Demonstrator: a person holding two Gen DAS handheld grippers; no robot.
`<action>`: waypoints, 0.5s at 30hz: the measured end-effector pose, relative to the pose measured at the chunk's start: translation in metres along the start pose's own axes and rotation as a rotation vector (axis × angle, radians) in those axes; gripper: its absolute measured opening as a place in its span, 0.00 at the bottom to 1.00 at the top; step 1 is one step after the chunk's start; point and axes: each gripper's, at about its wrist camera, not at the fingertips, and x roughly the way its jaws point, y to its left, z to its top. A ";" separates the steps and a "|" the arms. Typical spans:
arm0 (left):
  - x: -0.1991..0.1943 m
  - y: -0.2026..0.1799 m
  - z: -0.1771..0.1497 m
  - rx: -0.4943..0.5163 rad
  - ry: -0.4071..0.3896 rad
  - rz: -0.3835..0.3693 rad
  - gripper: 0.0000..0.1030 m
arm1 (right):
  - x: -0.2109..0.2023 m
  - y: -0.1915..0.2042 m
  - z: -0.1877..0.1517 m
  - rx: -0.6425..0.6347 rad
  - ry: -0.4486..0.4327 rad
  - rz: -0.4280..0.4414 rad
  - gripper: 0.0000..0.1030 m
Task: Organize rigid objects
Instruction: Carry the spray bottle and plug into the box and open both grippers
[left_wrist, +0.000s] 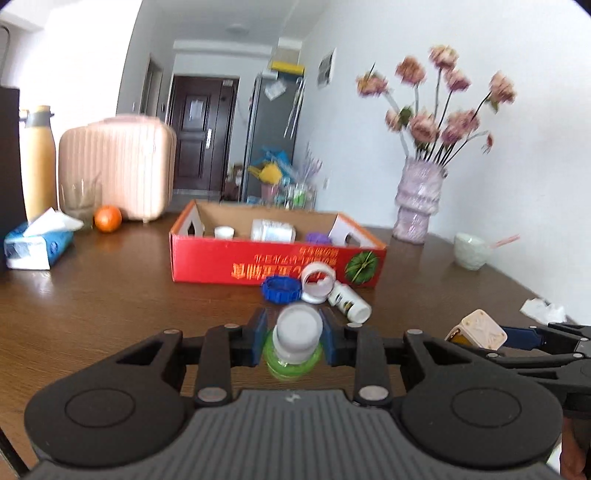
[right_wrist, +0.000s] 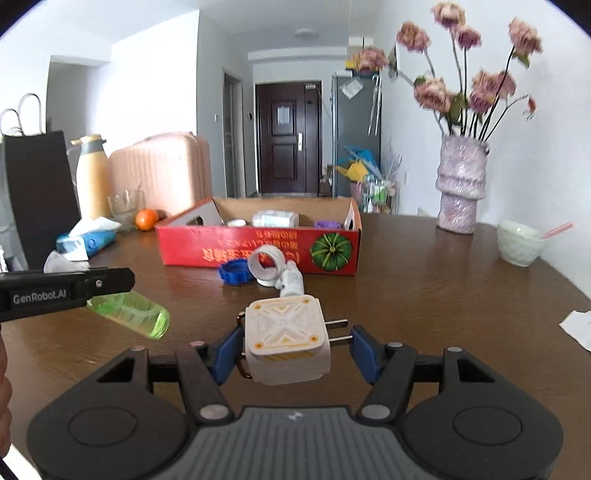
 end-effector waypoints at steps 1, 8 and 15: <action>-0.007 -0.001 0.000 0.001 -0.012 -0.001 0.29 | -0.008 0.002 -0.002 -0.003 -0.012 0.000 0.62; -0.040 -0.003 0.000 -0.006 -0.073 0.015 0.21 | -0.037 0.009 -0.005 -0.022 -0.049 -0.008 0.62; -0.030 0.006 0.009 -0.002 -0.087 0.035 0.21 | -0.025 0.005 -0.001 -0.014 -0.042 -0.005 0.62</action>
